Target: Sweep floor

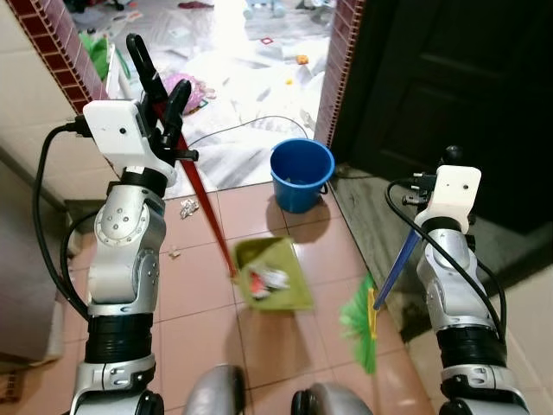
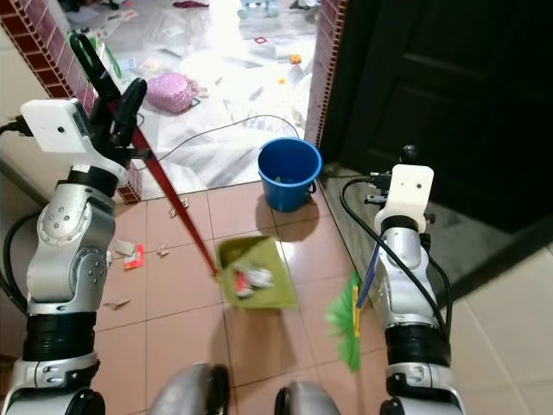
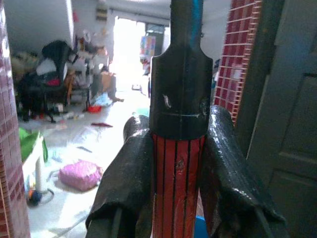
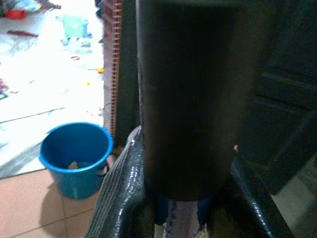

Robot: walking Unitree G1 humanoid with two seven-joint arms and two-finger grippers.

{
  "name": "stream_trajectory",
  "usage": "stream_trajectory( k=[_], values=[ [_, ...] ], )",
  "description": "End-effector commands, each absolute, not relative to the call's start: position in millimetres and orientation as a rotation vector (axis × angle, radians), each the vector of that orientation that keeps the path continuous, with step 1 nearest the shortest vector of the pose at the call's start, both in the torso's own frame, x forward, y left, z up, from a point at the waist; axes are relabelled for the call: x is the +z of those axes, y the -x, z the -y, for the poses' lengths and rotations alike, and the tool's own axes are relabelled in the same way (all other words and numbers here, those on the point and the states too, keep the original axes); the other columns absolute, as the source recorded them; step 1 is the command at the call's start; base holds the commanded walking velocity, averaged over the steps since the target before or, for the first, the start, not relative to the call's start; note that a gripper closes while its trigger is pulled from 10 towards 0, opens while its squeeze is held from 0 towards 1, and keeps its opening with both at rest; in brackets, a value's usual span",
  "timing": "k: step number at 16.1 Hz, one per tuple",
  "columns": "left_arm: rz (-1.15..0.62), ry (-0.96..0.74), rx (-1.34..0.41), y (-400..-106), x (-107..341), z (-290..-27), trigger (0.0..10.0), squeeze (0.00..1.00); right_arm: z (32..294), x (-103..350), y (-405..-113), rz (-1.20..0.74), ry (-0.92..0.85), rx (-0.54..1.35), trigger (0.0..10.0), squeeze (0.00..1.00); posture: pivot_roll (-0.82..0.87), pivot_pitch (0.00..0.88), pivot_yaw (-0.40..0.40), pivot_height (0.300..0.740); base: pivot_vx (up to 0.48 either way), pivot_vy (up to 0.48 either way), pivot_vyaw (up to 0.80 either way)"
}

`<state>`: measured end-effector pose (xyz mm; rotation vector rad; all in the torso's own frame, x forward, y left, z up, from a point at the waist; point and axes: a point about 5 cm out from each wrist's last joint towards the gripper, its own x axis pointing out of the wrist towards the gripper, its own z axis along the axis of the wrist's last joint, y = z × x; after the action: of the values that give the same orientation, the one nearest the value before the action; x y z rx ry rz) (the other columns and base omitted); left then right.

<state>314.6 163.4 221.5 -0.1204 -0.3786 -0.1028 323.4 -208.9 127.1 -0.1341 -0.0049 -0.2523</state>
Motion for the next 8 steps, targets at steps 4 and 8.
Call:
stream_trajectory(
  k=[4,8],
  values=[
    [0.449,0.117,-0.103,-311.5,237.1,-165.0,10.0,0.00,206.5,131.9,-325.2,0.020,0.139,-0.241,10.0,0.00,-0.07,0.120,0.001,0.740,0.345,0.000,0.00],
    [0.449,0.117,-0.103,-311.5,237.1,-165.0,10.0,0.00,206.5,131.9,-325.2,0.020,0.139,-0.241,10.0,0.00,-0.07,0.120,0.001,0.740,0.345,0.000,0.00]
  ],
)
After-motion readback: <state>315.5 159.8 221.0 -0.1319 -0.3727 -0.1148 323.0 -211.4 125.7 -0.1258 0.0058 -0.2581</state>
